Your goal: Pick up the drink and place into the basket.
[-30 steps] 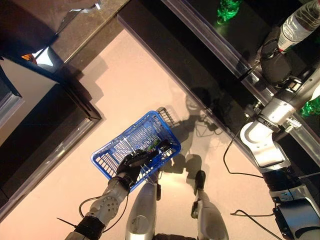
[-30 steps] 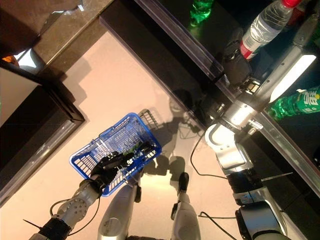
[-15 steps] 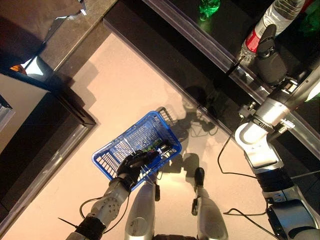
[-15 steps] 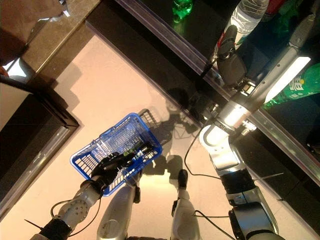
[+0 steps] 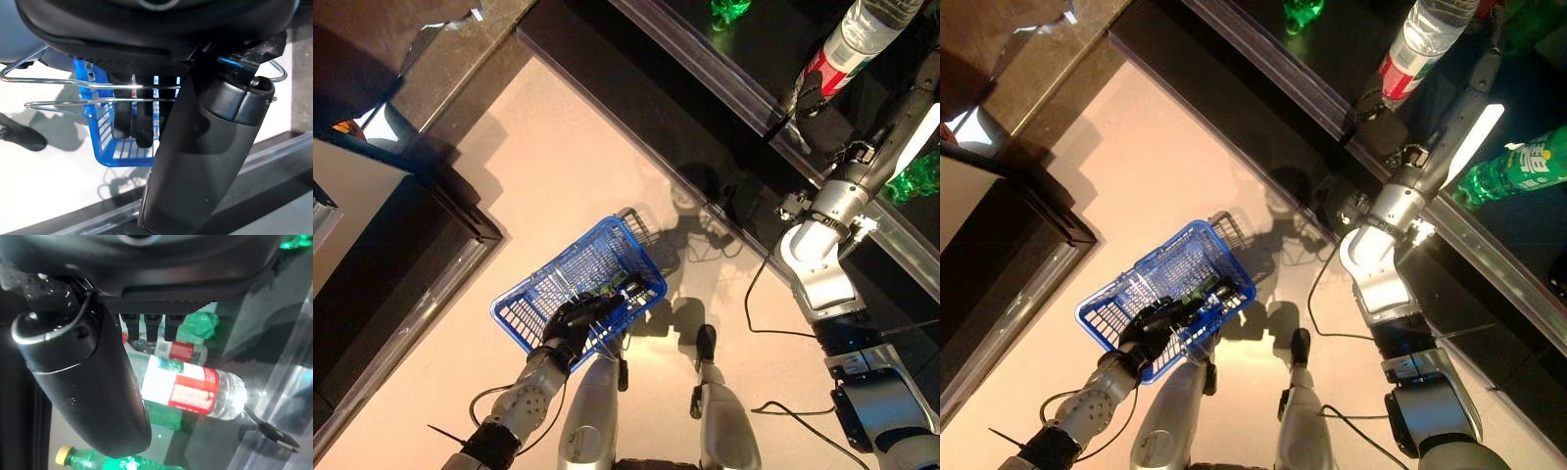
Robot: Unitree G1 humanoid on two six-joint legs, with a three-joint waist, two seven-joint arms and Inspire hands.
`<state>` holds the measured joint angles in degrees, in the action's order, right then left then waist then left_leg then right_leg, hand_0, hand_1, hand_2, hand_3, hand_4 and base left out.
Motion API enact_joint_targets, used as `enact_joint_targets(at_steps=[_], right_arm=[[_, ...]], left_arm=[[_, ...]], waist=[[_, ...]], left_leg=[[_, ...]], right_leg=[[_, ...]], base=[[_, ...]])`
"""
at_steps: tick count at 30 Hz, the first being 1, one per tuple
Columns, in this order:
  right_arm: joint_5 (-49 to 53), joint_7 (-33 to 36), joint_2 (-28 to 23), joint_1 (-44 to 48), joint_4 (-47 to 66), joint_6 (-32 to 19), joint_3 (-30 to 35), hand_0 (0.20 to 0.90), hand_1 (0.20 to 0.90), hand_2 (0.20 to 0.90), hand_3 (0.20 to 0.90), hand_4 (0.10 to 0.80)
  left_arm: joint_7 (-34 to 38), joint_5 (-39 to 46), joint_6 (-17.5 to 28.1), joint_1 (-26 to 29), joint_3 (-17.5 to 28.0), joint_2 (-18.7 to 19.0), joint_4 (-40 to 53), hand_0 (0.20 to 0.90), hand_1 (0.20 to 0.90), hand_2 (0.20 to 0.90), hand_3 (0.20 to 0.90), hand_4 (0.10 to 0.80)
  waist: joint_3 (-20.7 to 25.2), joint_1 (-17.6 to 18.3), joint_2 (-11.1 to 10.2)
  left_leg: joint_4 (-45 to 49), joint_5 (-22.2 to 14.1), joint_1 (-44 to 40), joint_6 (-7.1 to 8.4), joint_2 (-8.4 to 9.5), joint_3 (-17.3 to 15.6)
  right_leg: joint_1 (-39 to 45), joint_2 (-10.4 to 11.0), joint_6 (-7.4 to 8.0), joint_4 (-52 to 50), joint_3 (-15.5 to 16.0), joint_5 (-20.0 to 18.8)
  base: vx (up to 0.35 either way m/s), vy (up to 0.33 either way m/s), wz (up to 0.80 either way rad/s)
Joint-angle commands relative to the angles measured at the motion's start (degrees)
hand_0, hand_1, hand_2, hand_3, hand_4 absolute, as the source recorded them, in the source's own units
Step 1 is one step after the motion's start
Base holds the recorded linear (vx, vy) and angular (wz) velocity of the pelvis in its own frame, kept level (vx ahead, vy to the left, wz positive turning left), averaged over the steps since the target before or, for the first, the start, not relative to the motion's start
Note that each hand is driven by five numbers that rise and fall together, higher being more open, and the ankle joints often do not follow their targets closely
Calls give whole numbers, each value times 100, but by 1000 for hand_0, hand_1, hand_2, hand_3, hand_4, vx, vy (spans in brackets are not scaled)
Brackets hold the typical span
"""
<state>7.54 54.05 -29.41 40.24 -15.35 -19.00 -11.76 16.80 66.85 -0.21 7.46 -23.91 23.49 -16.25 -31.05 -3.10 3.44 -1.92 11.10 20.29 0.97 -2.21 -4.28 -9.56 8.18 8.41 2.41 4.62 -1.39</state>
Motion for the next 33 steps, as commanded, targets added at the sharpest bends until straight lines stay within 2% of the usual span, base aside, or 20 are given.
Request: enact_joint_targets(at_steps=[1, 9, 16, 21, 33], right_arm=[[77, 35, -760, 981, 292, -459, 72, 900, 900, 900, 900, 800], [748, 1, -970, 1541, -415, -711, 199, 900, 900, 900, 900, 800], [1546, -477, -1091, 1755, -663, -953, 268, 900, 900, 900, 900, 800], [2639, -1400, -1118, 1957, -917, -1017, 267, 900, 900, 900, 900, 800], [3960, -3138, -1353, 2406, -1238, -827, 14, 900, 900, 900, 900, 800]], left_arm=[[-306, 14, 683, 8, 77, 37, 1184, 300, 300, 300, 200, 100], [-282, 50, 727, 59, -51, 107, 1215, 300, 300, 300, 200, 100], [-306, 128, 721, 16, -33, 175, 1269, 300, 300, 300, 200, 100], [-382, 149, 628, 14, 32, 244, 1255, 300, 300, 300, 200, 100], [-529, 157, 501, -70, 115, 439, 1291, 300, 300, 300, 200, 100]], waist=[[126, -45, 272], [126, -76, 374], [126, -78, 449], [126, -139, 450], [126, -252, 404]], left_leg=[[694, -725, 8, 221, 30, 147], [747, -751, 281, 187, 78, 194], [746, -753, 366, 173, 109, 163], [738, -748, 375, 182, 104, 178], [725, -756, 347, 174, 109, 261]], right_leg=[[-763, 148, -243, -595, 276, -331], [-1101, 210, -197, -656, 226, -396], [-1244, 233, -190, -676, 191, -420], [-1248, 251, -182, -691, 242, -408], [-1198, 268, -179, -715, 364, -388]], base=[[0, 0, 0], [0, 0, 0], [1, 4, 0], [-3, -20, 0], [2, -13, 0]])
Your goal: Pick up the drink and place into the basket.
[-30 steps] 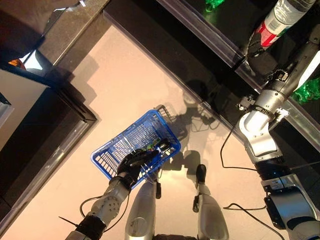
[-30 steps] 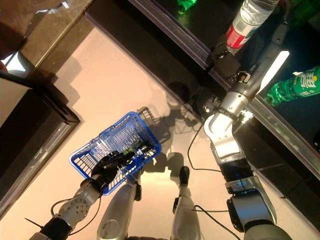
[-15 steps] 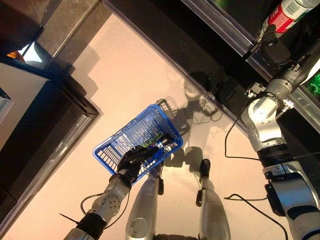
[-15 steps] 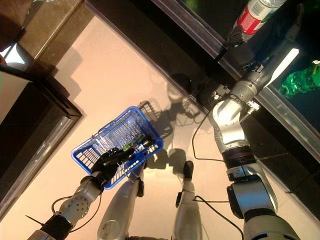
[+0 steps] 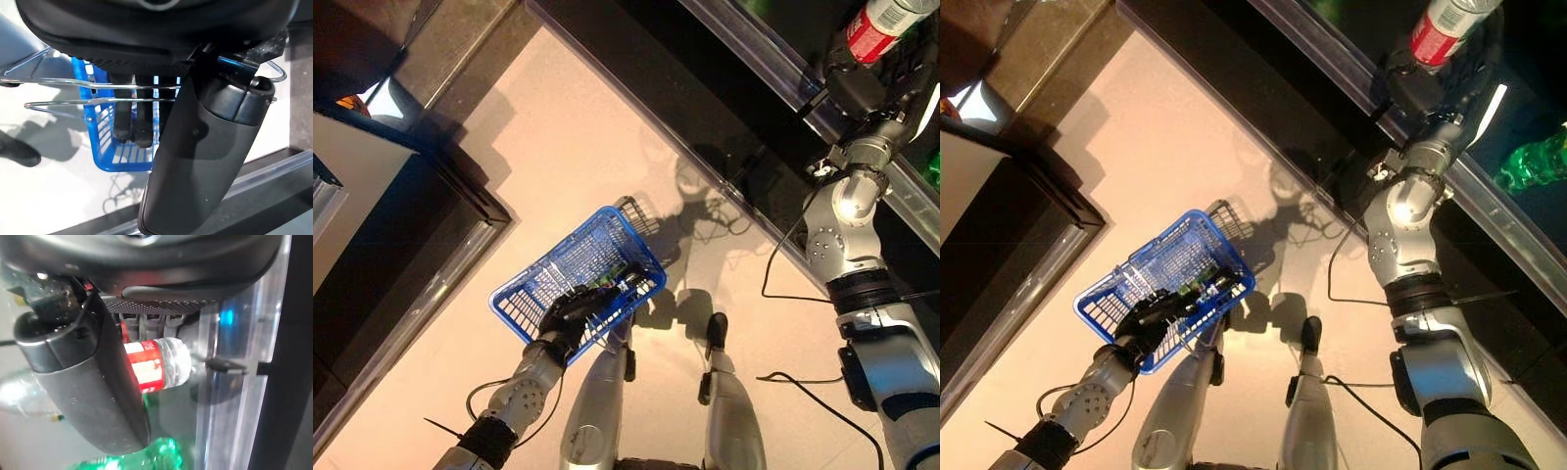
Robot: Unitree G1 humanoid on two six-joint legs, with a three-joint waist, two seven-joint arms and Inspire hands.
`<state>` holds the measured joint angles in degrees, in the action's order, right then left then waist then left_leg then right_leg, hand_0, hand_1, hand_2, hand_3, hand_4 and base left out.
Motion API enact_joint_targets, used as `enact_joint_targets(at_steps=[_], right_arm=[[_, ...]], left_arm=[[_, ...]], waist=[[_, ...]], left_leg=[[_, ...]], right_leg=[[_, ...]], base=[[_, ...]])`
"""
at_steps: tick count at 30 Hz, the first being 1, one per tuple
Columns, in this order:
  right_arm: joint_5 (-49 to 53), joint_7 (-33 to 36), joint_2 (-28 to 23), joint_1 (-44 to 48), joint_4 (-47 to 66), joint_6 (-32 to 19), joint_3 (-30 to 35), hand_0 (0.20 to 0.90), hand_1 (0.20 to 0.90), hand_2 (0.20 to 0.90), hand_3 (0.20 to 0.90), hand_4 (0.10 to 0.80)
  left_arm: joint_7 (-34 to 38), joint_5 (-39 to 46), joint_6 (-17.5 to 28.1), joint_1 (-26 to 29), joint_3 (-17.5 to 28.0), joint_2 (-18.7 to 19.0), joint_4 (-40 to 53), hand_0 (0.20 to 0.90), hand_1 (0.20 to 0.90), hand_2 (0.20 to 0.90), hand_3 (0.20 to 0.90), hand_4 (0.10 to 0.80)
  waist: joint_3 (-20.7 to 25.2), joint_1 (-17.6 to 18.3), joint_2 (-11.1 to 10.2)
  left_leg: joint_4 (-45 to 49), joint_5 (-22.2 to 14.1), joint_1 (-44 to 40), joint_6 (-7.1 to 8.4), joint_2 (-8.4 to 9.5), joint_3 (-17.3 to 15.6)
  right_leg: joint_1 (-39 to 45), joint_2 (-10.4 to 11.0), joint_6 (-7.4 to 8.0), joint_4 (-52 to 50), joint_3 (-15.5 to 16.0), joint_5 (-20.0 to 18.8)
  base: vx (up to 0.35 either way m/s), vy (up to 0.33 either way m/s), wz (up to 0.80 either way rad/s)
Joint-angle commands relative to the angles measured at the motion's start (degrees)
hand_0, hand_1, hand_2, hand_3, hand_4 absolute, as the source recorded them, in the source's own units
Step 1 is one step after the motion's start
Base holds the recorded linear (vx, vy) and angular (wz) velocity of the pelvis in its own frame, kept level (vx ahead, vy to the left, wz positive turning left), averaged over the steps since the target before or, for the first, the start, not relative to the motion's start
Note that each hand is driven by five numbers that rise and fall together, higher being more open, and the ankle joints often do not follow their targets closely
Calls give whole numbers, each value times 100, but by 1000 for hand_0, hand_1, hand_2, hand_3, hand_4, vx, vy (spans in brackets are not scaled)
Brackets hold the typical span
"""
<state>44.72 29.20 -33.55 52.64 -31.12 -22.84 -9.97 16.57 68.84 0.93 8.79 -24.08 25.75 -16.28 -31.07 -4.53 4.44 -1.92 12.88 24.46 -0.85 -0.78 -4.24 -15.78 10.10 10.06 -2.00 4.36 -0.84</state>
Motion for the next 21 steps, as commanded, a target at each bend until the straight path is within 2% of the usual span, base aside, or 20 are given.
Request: enact_joint_targets(at_steps=[1, 5, 8, 12, 19, 21], right_arm=[[479, -811, -970, 1219, 287, -447, -176, 900, 900, 900, 900, 800], [1383, -1324, -1010, 1416, -15, -508, -83, 900, 900, 900, 900, 800], [1341, -1190, -1126, 1520, -210, -248, -42, 900, 900, 900, 900, 800], [1958, -1275, -1377, 1635, -905, -120, 33, 900, 900, 900, 900, 800], [1585, -896, -1825, 2076, -1761, 502, -451, 900, 900, 900, 900, 800], [1462, -827, -1887, 2160, -1914, 574, -618, 542, 542, 542, 483, 383]], left_arm=[[-536, -28, 377, -221, 144, 252, 1288, 300, 300, 300, 200, 100], [-668, 57, 372, -239, 178, 393, 1220, 300, 300, 300, 200, 100], [-702, 91, 328, -241, 194, 468, 1257, 300, 300, 300, 200, 100], [-764, 151, 320, -264, 228, 621, 1266, 300, 300, 300, 200, 100], [-795, 328, 295, -258, 216, 887, 1351, 300, 300, 300, 200, 100], [-778, 349, 278, -265, 213, 922, 1382, 300, 300, 300, 200, 100]], waist=[[127, -126, 298], [127, -167, 295], [127, -186, 296], [127, -224, 284], [127, -292, 275], [127, -314, 269]], left_leg=[[727, -937, -69, 356, -36, 265], [726, -957, -63, 358, -39, 287], [737, -962, -43, 351, -29, 300], [735, -962, -23, 345, -36, 294], [708, -934, -13, 343, -34, 347], [694, -962, -50, 342, -33, 354]], right_leg=[[-575, 85, -339, -279, 404, -444], [-583, 93, -326, -298, 437, -432], [-593, 97, -321, -299, 446, -438], [-610, 118, -302, -304, 477, -457], [-589, 123, -297, -268, 542, -491], [-552, 122, -299, -263, 557, -460]], base=[[13, -39, 2], [8, -19, 1], [0, 0, 0], [-7, -36, 1], [-9, -34, 6], [6, -8, 2]])
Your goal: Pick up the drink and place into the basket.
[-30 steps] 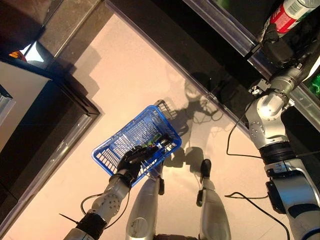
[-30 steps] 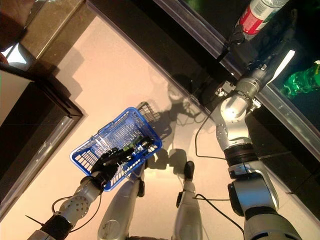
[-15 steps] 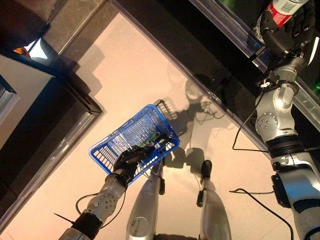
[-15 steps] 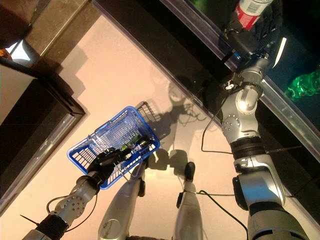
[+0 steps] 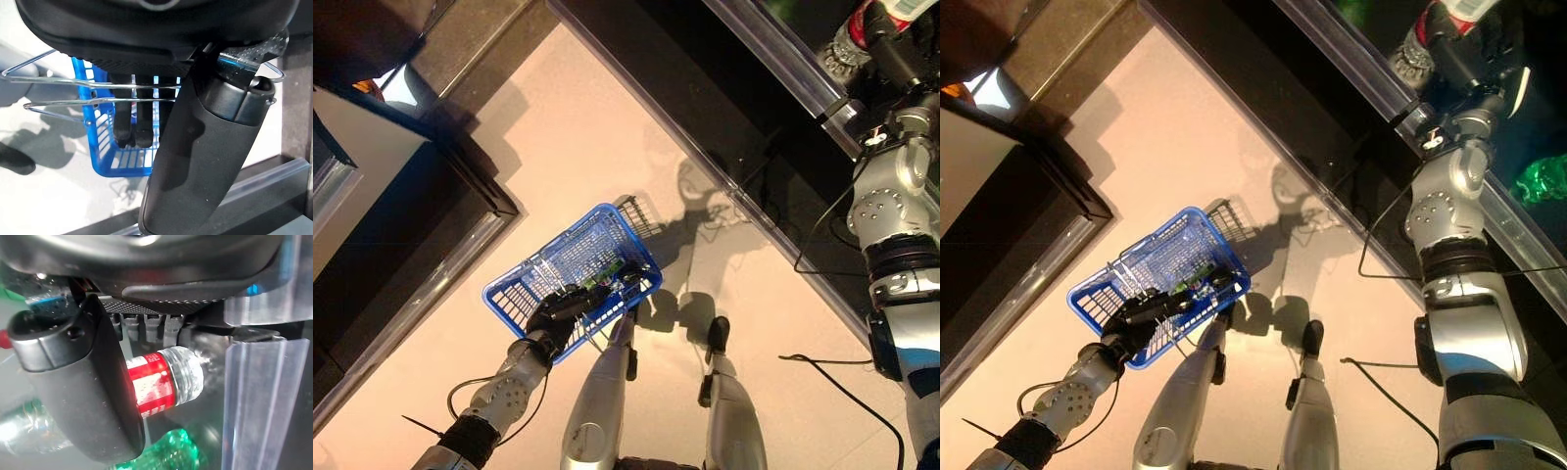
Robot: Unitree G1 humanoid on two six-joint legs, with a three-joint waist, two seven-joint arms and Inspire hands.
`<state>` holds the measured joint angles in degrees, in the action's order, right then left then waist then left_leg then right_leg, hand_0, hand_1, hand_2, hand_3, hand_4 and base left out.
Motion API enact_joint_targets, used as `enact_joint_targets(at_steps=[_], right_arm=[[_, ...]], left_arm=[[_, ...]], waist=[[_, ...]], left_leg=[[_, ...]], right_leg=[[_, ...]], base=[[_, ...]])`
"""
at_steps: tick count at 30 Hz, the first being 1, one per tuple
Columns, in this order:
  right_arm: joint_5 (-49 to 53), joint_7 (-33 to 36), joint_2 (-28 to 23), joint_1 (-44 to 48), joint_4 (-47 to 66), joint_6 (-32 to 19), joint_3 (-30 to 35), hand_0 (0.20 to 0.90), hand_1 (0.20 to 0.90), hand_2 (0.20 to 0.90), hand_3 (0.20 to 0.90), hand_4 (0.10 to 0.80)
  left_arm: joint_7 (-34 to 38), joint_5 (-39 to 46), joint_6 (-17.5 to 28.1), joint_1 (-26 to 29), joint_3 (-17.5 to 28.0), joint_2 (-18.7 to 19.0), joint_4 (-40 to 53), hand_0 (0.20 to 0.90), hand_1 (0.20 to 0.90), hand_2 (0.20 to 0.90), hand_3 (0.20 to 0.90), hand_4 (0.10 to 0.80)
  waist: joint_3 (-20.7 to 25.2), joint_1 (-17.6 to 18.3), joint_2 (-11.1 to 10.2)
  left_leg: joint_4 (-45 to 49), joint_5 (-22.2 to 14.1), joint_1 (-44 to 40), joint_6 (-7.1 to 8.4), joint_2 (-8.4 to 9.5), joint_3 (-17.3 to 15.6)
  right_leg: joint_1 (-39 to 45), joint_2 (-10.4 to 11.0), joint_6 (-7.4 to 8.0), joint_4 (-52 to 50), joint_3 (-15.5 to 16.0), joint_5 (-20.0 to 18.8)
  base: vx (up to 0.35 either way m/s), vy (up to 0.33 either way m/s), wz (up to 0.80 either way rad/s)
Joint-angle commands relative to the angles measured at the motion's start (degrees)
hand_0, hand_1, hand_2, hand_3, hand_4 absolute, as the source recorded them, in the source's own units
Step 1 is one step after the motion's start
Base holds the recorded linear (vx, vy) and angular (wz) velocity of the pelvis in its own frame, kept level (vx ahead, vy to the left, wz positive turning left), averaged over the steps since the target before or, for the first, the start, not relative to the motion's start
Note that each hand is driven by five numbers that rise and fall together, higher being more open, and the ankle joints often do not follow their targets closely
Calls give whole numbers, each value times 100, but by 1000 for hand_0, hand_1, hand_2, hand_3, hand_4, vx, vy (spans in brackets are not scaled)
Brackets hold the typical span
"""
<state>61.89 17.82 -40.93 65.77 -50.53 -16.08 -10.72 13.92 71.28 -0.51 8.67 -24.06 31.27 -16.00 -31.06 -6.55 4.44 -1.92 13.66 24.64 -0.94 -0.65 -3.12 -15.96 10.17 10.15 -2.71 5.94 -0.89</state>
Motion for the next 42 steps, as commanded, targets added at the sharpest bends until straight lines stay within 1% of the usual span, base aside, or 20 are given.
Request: enact_joint_targets(at_steps=[1, 2, 8, 10, 22, 25, 29, 36, 38, 42], right_arm=[[-323, 337, -1173, 916, -13, -74, -609, 425, 425, 425, 345, 245], [-515, 404, -1199, 941, -40, -17, -675, 300, 300, 300, 200, 100], [-1221, 876, -1358, 1069, -165, 489, -998, 300, 300, 300, 200, 100], [-1302, 945, -1374, 1123, -178, 578, -1092, 300, 300, 300, 200, 100], [-1403, 1044, -1452, 1021, -60, 544, -1070, 300, 300, 300, 200, 100], [-1431, 993, -1489, 950, 30, 418, -1020, 300, 300, 300, 200, 100], [-1490, 824, -1508, 757, 505, 137, -874, 300, 300, 300, 200, 100], [-1368, 363, -1484, 70, 1636, -73, -385, 300, 300, 300, 200, 100], [-1356, 213, -1441, -221, 1893, -88, -210, 300, 300, 300, 200, 100], [-1219, -40, -1352, -898, 2542, 112, 110, 300, 300, 300, 200, 100]], left_arm=[[-508, 107, 423, -239, 221, 379, 1363, 300, 300, 300, 200, 100], [-510, 154, 421, -248, 225, 419, 1385, 300, 300, 300, 200, 100], [-556, 151, 385, -307, 258, 487, 1448, 300, 300, 300, 200, 100], [-561, 140, 400, -305, 257, 496, 1444, 300, 300, 300, 200, 100], [-629, 134, 351, -360, 427, 576, 1468, 300, 300, 300, 200, 100], [-706, 126, 302, -402, 512, 599, 1484, 300, 300, 300, 200, 100], [-754, 91, 302, -484, 589, 592, 1535, 300, 300, 300, 200, 100], [-892, -73, 103, -587, 820, 481, 1549, 300, 300, 300, 200, 100], [-949, -124, 59, -650, 857, 422, 1540, 300, 300, 300, 200, 100], [-1022, -374, -120, -863, 953, 211, 1535, 300, 300, 300, 200, 100]], waist=[[127, -117, 263], [127, -124, 260], [127, -175, 214], [127, -185, 187], [127, -219, 80], [127, -220, 52], [127, -208, 2], [128, -147, -150], [223, -125, -188], [582, -89, -335]], left_leg=[[684, -988, -18, 346, -45, 245], [669, -991, -35, 345, -51, 246], [633, -1024, -118, 334, -60, 255], [612, -1021, -132, 331, -66, 253], [542, -1006, -251, 312, -71, 245], [476, -1012, -378, 313, -81, 231], [373, -1030, -630, 311, -92, 213], [196, -1104, -1342, 311, -101, 163], [161, -1129, -1479, 309, -113, 144], [63, -1182, -1780, 304, -150, 92]], right_leg=[[-575, 120, -314, -173, 409, -502], [-559, 122, -311, -166, 422, -498], [-450, 113, -292, -118, 469, -486], [-427, 103, -288, -90, 483, -496], [-265, 75, -269, 8, 524, -540], [-137, 49, -264, 73, 524, -543], [90, 25, -256, 145, 528, -532], [752, -17, -244, 308, 495, -502], [860, -25, -241, 325, 486, -493], [1118, -51, -228, 410, 443, -483]], base=[[0, 0, 0], [0, 0, 0], [0, 0, 0], [0, 0, 0], [-28, -2, 3], [-10, -1, 0], [-37, 11, 1], [-3, 1, 0], [0, 0, 0], [34, 11, 1]])
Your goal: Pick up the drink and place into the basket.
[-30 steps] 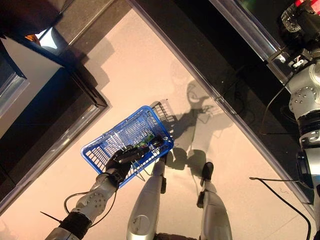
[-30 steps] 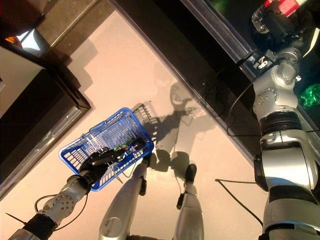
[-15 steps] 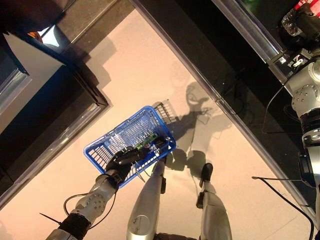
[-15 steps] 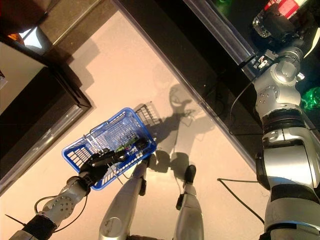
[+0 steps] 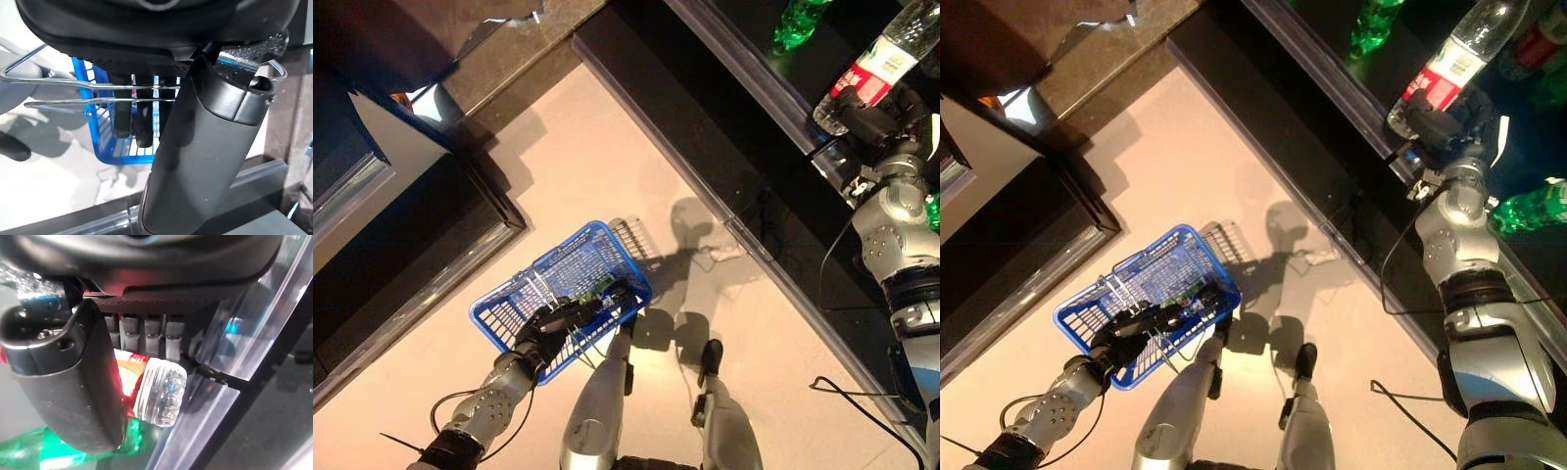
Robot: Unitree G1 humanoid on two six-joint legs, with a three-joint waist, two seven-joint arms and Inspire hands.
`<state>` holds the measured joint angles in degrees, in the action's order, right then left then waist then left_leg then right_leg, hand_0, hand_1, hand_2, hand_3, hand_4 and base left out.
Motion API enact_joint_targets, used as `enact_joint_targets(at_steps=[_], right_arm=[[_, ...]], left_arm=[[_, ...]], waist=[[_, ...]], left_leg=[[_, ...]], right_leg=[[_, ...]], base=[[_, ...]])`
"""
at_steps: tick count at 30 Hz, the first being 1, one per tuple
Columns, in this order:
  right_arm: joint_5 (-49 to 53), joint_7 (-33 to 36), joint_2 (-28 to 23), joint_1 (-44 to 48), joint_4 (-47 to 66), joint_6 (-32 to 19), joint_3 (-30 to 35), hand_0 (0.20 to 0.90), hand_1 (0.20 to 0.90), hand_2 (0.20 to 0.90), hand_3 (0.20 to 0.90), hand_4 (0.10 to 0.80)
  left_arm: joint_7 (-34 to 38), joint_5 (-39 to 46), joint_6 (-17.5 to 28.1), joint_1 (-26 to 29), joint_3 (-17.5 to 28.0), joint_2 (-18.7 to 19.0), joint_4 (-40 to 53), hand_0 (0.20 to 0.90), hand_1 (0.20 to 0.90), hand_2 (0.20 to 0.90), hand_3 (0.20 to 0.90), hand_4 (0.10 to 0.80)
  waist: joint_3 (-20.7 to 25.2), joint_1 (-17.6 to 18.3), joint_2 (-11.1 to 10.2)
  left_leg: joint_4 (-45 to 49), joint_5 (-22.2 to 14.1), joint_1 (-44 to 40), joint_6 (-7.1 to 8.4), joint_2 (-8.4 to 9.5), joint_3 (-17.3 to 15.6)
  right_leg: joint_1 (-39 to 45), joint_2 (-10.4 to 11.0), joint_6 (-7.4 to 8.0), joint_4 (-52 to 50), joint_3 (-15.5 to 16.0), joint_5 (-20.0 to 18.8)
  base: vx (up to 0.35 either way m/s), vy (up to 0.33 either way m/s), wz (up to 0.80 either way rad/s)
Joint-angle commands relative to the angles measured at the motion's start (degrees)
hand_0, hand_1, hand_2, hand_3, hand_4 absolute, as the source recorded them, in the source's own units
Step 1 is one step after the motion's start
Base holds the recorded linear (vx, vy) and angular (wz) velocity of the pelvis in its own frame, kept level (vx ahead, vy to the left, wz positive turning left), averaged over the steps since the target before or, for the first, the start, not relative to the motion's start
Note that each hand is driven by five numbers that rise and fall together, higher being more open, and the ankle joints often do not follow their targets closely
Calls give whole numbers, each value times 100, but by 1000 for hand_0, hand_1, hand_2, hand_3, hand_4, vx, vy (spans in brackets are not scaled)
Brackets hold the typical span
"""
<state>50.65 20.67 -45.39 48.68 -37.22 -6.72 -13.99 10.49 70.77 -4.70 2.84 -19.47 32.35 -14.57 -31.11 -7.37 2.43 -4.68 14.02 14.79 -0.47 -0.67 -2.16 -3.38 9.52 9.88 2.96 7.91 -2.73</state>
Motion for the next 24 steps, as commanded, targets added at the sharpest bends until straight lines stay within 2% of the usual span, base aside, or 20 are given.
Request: enact_joint_targets(at_steps=[1, 6, 8, 12, 17, 20, 24], right_arm=[[-20, -400, -858, 616, 1366, -800, 545, 300, 300, 300, 200, 100], [108, -704, -462, -523, 2258, -648, 983, 300, 300, 300, 200, 100], [-88, -801, -144, -1123, 2799, -636, 1115, 300, 300, 300, 200, 100], [-183, -914, 269, -1754, 3350, -645, 1182, 300, 300, 300, 200, 100], [-695, -975, 821, -2556, 4219, -417, 866, 300, 300, 300, 200, 100], [-1193, -955, 1085, -2876, 4503, -381, 526, 300, 300, 300, 200, 100], [-1264, -1059, 1288, -3258, 4655, -344, 283, 300, 300, 300, 200, 100]], left_arm=[[-698, -375, 255, -330, 518, 63, 1388, 300, 300, 300, 200, 100], [-735, -621, 70, -542, 587, -191, 1345, 300, 300, 300, 200, 100], [-714, -742, -8, -626, 603, -337, 1334, 300, 300, 300, 200, 100], [-680, -755, -115, -721, 598, -499, 1297, 300, 300, 300, 200, 100], [-615, -545, -266, -685, 543, -693, 1579, 300, 300, 300, 200, 100], [-557, -315, -280, -567, 454, -751, 1888, 300, 300, 300, 200, 100], [-672, -129, -277, -477, 404, -834, 2241, 300, 300, 300, 200, 100]], waist=[[665, 4, -166], [1152, 114, -332], [1407, 186, -411], [1693, 280, -486], [2053, 414, -488], [2176, 467, -461], [2264, 486, -416]], left_leg=[[314, -1225, -864, 255, -160, -19], [140, -1241, -1240, 246, -236, -132], [75, -1251, -1390, 235, -260, -177], [49, -1285, -1528, 234, -288, -209], [-2, -1329, -1732, 237, -314, -253], [-32, -1349, -1833, 249, -312, -257], [-32, -1373, -1900, 262, -314, -244]], right_leg=[[-87, 7, -197, -144, 232, -297], [196, -46, -176, -63, 143, -276], [318, -75, -163, -9, 80, -279], [432, -101, -154, 22, 19, -259], [596, -115, -142, 85, -63, -229], [693, -113, -141, 123, -76, -202], [783, -96, -140, 138, -39, -156]], base=[[45, 11, 0], [69, 19, -2], [81, 11, -6], [66, 11, -3], [80, 48, -6], [41, 62, -2], [19, 54, -4]])
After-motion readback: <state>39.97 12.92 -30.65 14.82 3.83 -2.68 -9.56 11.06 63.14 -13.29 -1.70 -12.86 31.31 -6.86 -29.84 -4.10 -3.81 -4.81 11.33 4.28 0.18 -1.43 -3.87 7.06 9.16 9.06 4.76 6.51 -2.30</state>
